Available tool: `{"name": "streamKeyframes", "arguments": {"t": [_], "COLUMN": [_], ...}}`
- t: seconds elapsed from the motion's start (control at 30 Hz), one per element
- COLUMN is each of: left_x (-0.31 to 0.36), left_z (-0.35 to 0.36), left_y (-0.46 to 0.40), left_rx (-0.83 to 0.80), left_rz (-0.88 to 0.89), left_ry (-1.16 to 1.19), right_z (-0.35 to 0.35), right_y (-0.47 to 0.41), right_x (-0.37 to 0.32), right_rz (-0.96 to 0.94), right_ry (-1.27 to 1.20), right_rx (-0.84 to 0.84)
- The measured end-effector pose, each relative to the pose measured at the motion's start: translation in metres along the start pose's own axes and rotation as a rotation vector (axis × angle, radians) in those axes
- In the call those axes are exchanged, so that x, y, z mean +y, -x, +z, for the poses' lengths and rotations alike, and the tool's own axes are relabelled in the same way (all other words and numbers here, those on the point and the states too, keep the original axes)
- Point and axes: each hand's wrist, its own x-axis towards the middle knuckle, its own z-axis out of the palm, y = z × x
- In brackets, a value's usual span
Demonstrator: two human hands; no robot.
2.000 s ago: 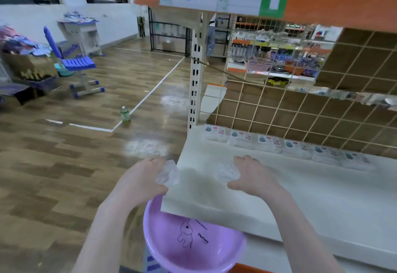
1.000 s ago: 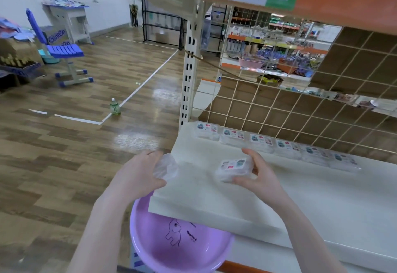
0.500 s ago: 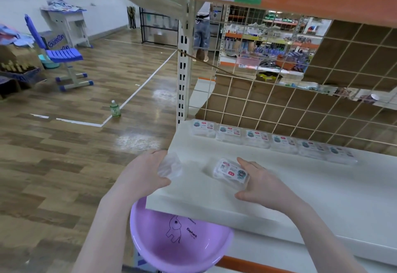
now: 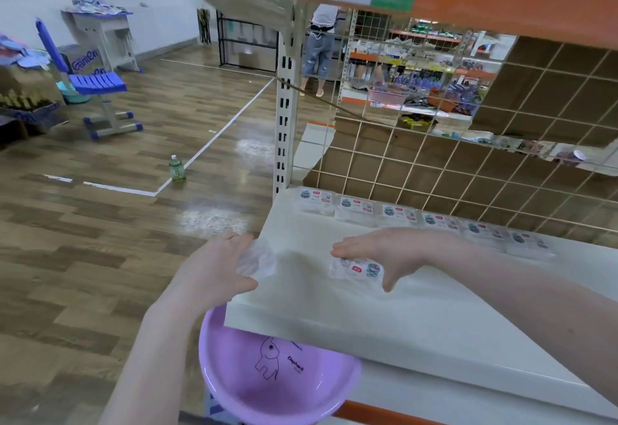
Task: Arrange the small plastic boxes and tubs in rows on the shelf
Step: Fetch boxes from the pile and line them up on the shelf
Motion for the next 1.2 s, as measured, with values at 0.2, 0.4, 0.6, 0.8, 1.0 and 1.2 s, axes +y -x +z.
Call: {"name": "streamKeyframes", "arguments": {"t": [0.2,0.4,0.6,0.8,1.0,1.2], "left_x": [-0.013,-0.023,-0.023,-0.022,-0.019,-0.020], "left_z": [0.003,0.002,0.004,0.004,0.004,0.003], "left_y": [-0.001,-0.006,-0.011,-0.012,-0.009,-0.006], "left_rx": [0.019,0.044,0.039,0.047,0.050,0.062], "left_rz": [-0.020,-0.006,-0.014,-0.008,-0.022,-0.032], "left_ry": [-0.034,-0.046,-0.058,-0.028,-0.025,-0.031], "right_z": [0.013,0.034,0.048,0.034,0.027,0.033], "right_y": [-0.009,-0.016,-0.027,-0.005,-0.007,-0.017], "right_x": [-0.010,-0.034,-0.056,-0.022,-0.007,-0.011], "right_rz": [0.061,0.366,0.579,0.164,-0.009,0.065], "right_ry": [-0.116,-0.265,-0.267,-0.556,-0.440,-0.422], "right_rx": [0.202,0.428,0.580,0.430,0.340,0.473]}}
